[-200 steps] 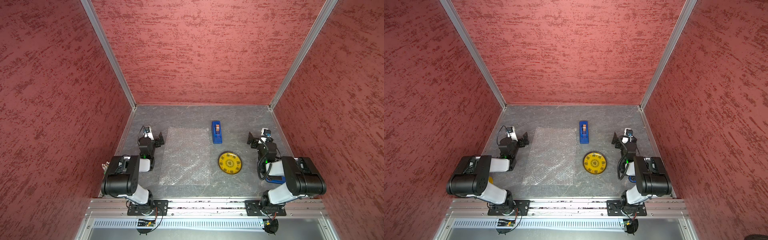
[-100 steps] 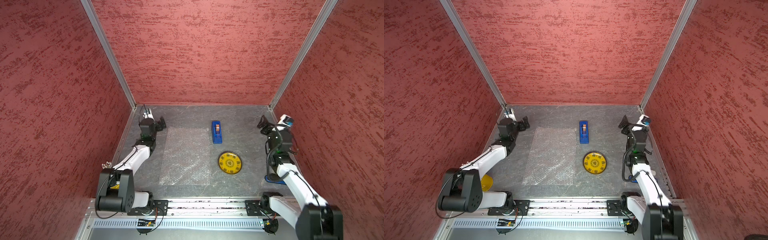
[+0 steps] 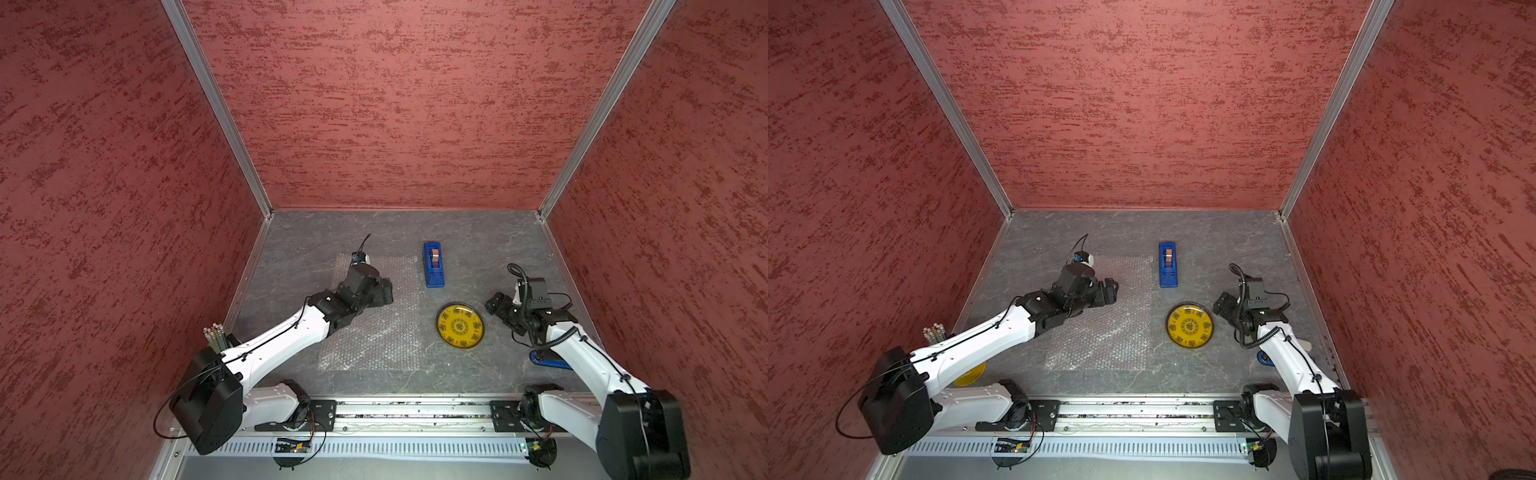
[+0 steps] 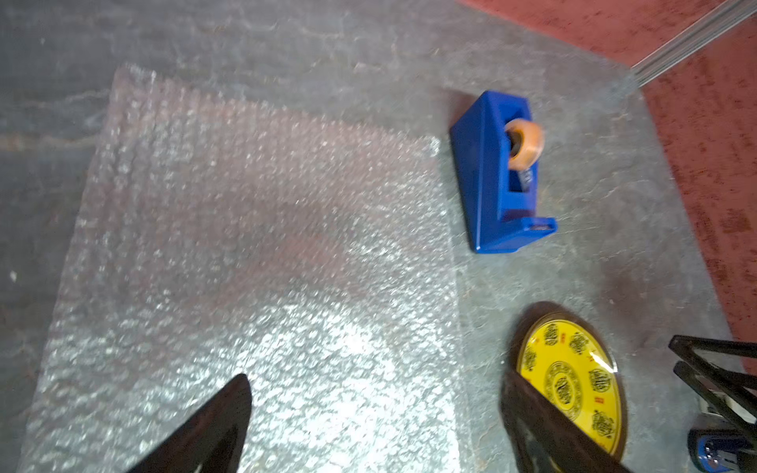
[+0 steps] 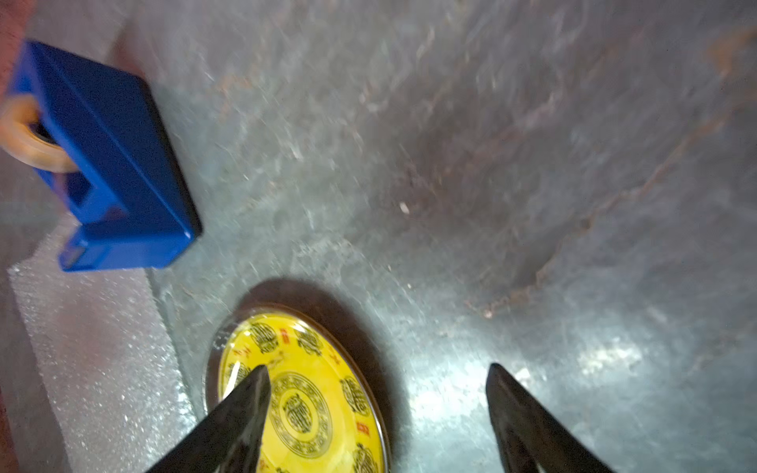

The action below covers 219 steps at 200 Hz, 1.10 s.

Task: Wrap dinner plates in bubble wrap
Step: Pick up the plate from the center of the board.

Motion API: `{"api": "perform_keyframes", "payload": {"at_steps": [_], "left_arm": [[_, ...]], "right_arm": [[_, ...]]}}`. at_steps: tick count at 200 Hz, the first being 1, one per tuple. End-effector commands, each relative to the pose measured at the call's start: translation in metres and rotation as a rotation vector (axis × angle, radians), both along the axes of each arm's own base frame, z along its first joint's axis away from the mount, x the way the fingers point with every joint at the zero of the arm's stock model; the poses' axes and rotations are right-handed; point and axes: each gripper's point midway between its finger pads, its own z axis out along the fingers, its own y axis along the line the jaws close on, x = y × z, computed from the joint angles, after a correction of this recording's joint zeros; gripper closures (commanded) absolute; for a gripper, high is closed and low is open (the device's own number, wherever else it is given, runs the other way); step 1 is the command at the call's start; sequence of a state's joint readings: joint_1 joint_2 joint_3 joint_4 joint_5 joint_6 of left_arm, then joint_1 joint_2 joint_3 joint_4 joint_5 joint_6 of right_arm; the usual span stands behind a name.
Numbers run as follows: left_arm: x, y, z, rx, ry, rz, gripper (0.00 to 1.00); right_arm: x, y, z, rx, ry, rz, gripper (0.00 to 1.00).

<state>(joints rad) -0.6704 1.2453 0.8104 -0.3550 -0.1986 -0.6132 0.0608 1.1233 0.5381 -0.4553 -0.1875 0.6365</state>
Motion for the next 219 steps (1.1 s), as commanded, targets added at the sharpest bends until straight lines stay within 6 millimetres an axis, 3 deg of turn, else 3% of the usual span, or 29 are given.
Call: {"api": "perform_keyframes", "payload": {"at_steps": [1,46,61,85,117,148,177,196,219], "left_arm": [[0.002,0.003,-0.01,-0.019,0.043,0.049,0.05],[0.001,0.009,-0.045,0.011,0.132,0.092,0.07],[-0.002,0.012,-0.052,-0.002,0.148,0.118,0.08],[-0.005,0.022,-0.059,-0.019,0.181,0.168,0.09],[-0.007,0.036,-0.057,-0.055,0.201,0.22,0.1],[-0.005,0.033,-0.042,-0.082,0.176,0.204,0.09],[-0.005,0.03,-0.028,-0.114,0.165,0.208,0.09],[-0.005,0.031,-0.017,-0.135,0.148,0.219,0.1],[-0.004,0.032,0.001,-0.158,0.122,0.226,0.11]], "right_arm": [[-0.007,0.021,-0.011,0.1,0.048,0.044,0.23],[-0.014,0.04,-0.03,0.136,0.084,0.096,0.42],[-0.018,0.042,-0.034,0.138,0.093,0.104,0.53],[-0.021,0.042,-0.038,0.143,0.097,0.096,0.61],[-0.02,0.041,-0.029,0.134,0.069,0.096,0.79],[-0.021,0.037,-0.018,0.102,0.052,0.108,0.99],[-0.022,0.038,0.008,0.097,0.002,0.137,1.0],[-0.021,0.049,0.043,0.122,-0.091,0.211,1.0],[-0.03,0.078,0.09,0.191,-0.192,0.345,1.0]]}}
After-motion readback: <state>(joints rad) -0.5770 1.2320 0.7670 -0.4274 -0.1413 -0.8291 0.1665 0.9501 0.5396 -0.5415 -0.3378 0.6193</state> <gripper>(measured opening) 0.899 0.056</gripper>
